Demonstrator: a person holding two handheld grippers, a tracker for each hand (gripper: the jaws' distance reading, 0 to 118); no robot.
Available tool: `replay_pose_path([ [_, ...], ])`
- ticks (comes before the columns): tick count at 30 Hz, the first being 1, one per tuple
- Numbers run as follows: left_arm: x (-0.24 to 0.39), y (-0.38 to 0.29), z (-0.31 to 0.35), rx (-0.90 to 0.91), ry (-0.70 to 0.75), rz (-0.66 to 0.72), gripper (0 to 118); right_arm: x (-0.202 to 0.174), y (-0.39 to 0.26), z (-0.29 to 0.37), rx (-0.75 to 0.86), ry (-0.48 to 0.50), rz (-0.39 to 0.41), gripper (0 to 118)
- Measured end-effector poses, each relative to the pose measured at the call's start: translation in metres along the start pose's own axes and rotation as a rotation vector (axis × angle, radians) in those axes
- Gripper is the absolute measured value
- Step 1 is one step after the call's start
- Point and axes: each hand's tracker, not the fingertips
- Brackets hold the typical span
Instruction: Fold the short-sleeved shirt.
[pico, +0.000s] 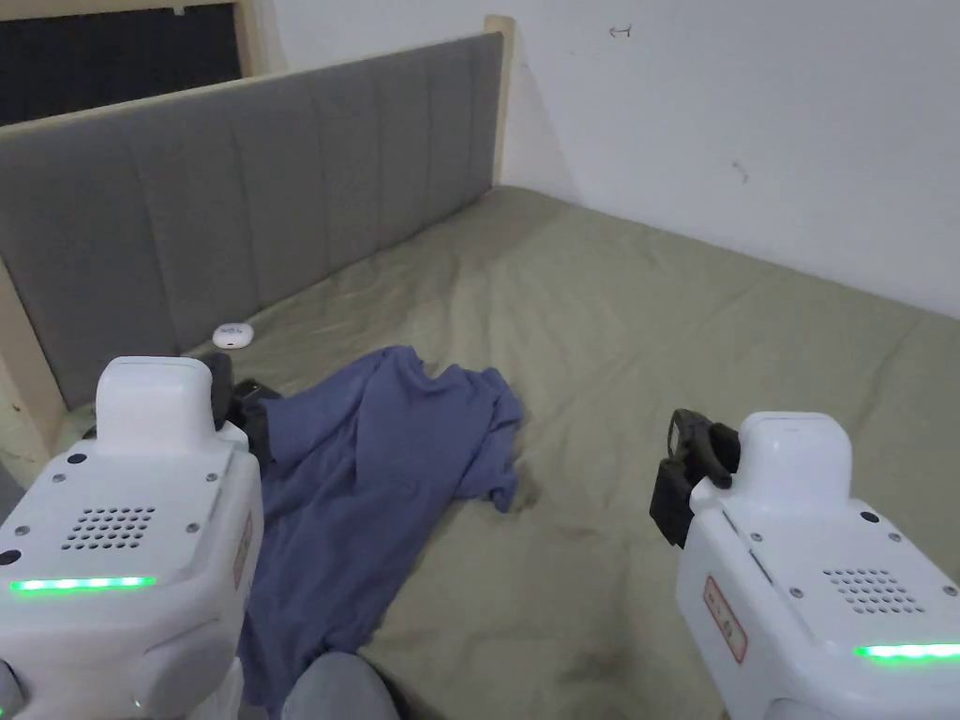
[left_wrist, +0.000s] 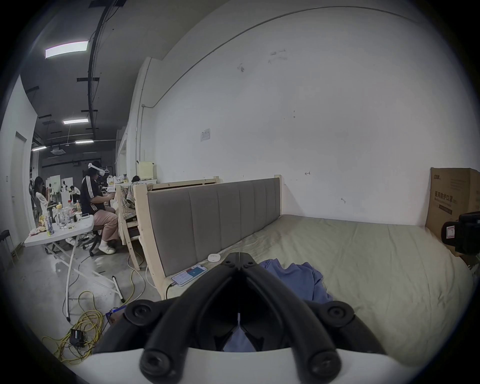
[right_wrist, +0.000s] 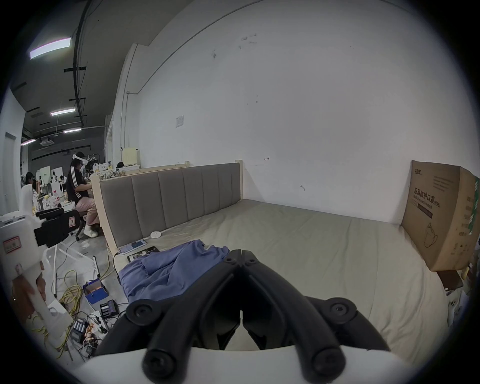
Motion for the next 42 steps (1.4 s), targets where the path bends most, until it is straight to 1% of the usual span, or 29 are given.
replay_pose_path([
  [1, 0.001, -0.001, -0.002, -0.002, 0.001, -0.003, 0, 0.001, 0.000, 0.000, -0.001, -0.001, 0.000, 0],
  [2, 0.002, -0.001, -0.003, -0.004, 0.003, -0.003, 5, 0.002, -0.001, 0.000, -0.003, -0.003, 0.001, 0],
  [3, 0.003, 0.000, -0.007, -0.008, 0.003, -0.002, 17, 0.004, -0.001, 0.000, -0.005, -0.006, -0.001, 0],
  [4, 0.004, 0.000, -0.011, -0.027, -0.004, 0.006, 43, 0.005, -0.002, 0.000, -0.007, -0.008, -0.002, 0],
  [6, 0.006, 0.002, -0.030, -0.092, -0.043, 0.019, 90, 0.008, -0.002, -0.001, -0.013, -0.013, -0.001, 0],
  [7, 0.007, 0.003, -0.041, -0.119, -0.056, 0.029, 111, 0.010, -0.003, -0.002, -0.016, -0.016, 0.001, 0],
  [8, 0.009, 0.005, -0.057, -0.169, -0.076, 0.040, 118, 0.011, -0.003, -0.003, -0.020, -0.022, 0.002, 0],
  [9, 0.010, 0.005, -0.072, -0.198, -0.115, 0.050, 118, 0.013, -0.004, -0.004, -0.023, -0.028, 0.002, 0],
  [12, 0.024, 0.009, -0.126, -0.302, -0.189, 0.043, 118, 0.020, -0.005, -0.009, -0.041, -0.050, -0.001, 0],
  [16, 0.054, 0.001, -0.219, -0.521, -0.235, -0.020, 118, 0.031, -0.009, -0.021, -0.070, -0.086, -0.014, 0],
  [20, 0.089, -0.029, -0.305, -0.754, -0.249, -0.068, 118, 0.044, -0.014, -0.034, -0.119, -0.139, -0.004, 0],
  [23, 0.109, -0.063, -0.356, -0.926, -0.280, -0.159, 118, 0.055, -0.021, -0.044, -0.156, -0.176, 0.005, 0],
  [25, 0.118, -0.085, -0.381, -0.997, -0.251, -0.210, 118, 0.062, -0.026, -0.051, -0.188, -0.201, 0.005, 0],
  [28, 0.120, -0.111, -0.403, -1.083, -0.200, -0.187, 118, 0.072, -0.032, -0.059, -0.220, -0.223, -0.010, 0],
  [29, 0.120, -0.117, -0.408, -1.108, -0.181, -0.180, 116, 0.075, -0.035, -0.062, -0.227, -0.229, -0.018, 0],
  [30, 0.117, -0.124, -0.412, -1.139, -0.155, -0.174, 106, 0.079, -0.038, -0.065, -0.242, -0.230, -0.025, 0],
  [31, 0.117, -0.128, -0.411, -1.160, -0.142, -0.178, 74, 0.082, -0.040, -0.068, -0.272, -0.226, -0.029, 0],
  [32, 0.115, -0.130, -0.408, -1.147, -0.158, -0.173, 61, 0.085, -0.042, -0.069, -0.285, -0.225, -0.022, 0],
  [33, 0.114, -0.129, -0.402, -1.133, -0.188, -0.124, 51, 0.087, -0.044, -0.068, -0.291, -0.225, -0.016, 0],
  [34, 0.112, -0.125, -0.397, -1.070, -0.145, -0.093, 11, 0.089, -0.046, -0.067, -0.298, -0.230, -0.006, 0],
  [35, 0.112, -0.121, -0.391, -1.043, -0.124, -0.088, 0, 0.090, -0.047, -0.065, -0.303, -0.234, -0.001, 0],
  [36, 0.111, -0.120, -0.384, -0.987, -0.100, -0.104, 0, 0.092, -0.047, -0.061, -0.302, -0.234, -0.006, 0],
  [37, 0.109, -0.118, -0.374, -0.947, -0.039, -0.127, 0, 0.094, -0.047, -0.057, -0.301, -0.232, -0.019, 0],
  [39, 0.101, -0.111, -0.361, -0.925, -0.091, -0.035, 0, 0.094, -0.046, -0.046, -0.289, -0.245, -0.038, 0],
  [42, 0.087, -0.087, -0.333, -0.816, -0.085, 0.038, 0, 0.096, -0.042, -0.027, -0.259, -0.266, -0.050, 0],
])
